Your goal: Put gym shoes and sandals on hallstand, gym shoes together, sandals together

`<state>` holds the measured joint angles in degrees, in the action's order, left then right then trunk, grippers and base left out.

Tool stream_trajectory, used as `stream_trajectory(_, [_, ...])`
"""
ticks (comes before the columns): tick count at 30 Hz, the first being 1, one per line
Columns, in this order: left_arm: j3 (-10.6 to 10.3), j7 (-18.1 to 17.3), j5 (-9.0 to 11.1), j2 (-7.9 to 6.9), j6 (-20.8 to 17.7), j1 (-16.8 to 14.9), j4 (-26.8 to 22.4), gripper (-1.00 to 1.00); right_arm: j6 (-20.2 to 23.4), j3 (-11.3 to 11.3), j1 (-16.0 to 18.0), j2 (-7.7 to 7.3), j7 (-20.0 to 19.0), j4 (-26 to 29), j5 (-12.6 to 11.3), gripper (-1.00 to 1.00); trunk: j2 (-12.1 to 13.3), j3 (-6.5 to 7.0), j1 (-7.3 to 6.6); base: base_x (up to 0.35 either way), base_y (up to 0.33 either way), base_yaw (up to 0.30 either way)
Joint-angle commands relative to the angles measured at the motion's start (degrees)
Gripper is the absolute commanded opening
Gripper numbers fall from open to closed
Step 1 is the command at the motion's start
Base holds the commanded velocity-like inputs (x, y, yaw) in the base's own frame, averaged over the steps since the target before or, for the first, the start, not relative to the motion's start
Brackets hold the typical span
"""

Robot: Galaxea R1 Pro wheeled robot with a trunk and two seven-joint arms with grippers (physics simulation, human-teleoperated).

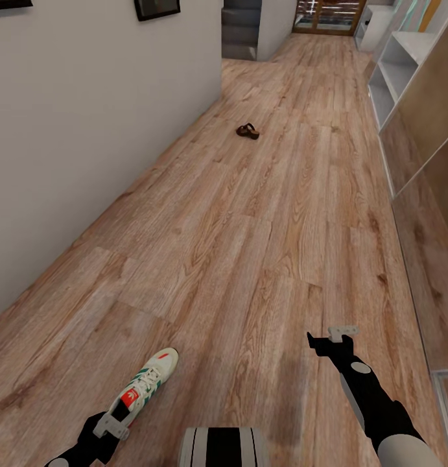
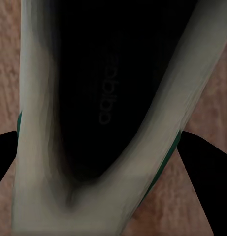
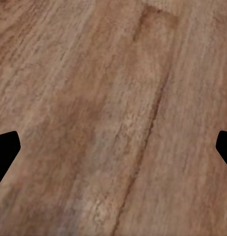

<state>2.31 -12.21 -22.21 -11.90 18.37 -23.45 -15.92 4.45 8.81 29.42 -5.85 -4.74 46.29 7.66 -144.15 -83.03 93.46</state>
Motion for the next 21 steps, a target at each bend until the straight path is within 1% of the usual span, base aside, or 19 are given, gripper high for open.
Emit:
stream_trajectory(1, [0.2,-0.3,-0.2,0.02,0.2,0.0,0.0,-1.0,0.3,0.2,0.0,0.03,-0.4,0.1,0.6,1.0,0.0,0.19,-0.03,0.0,0.0,0.0])
stream_trajectory(9, [0.3,-0.2,-0.2,0.26,0.1,0.0,0.0,-1.0,0.2,0.1,-0.1,-0.02,-0.4,0.0,0.7,1.0,0.1,1.96,-0.24,0.0,0.0,0.0])
stream_trajectory(16, [0.5,-0.1,0.7,0.58,0.1,-0.1,-0.1,-1.0,0.0,0.1,-0.1,-0.03,-0.5,-0.2,0.7,1.0,0.2,3.51,-0.42,0.0,0.0,0.0])
stream_trajectory(18, [0.5,-0.1,1.2,0.73,0.1,-0.1,-0.1,-1.0,0.0,0.1,-0.1,-0.03,-0.5,-0.3,0.7,1.0,0.2,3.95,-0.47,0.0,0.0,0.0])
stream_trajectory(19, [0.6,-0.1,1.7,0.91,0.1,-0.2,-0.1,-1.0,-0.1,0.1,-0.1,-0.03,-0.5,-0.3,0.7,1.0,0.2,4.18,-0.5,0.0,0.0,0.0])
stream_trajectory(20, [0.6,-0.1,3.7,1.34,0.1,-0.2,-0.2,-1.0,-0.1,0.1,-0.1,-0.03,-0.5,-0.3,0.7,1.0,0.3,4.4,-0.52,0.0,0.0,0.0])
stream_trajectory(21, [0.6,-0.1,4.2,1.39,0.1,-0.3,-0.2,-1.0,-0.1,0.1,-0.1,-0.05,-0.5,-0.3,0.7,1.0,0.3,4.62,-0.55,0.0,0.0,0.0])
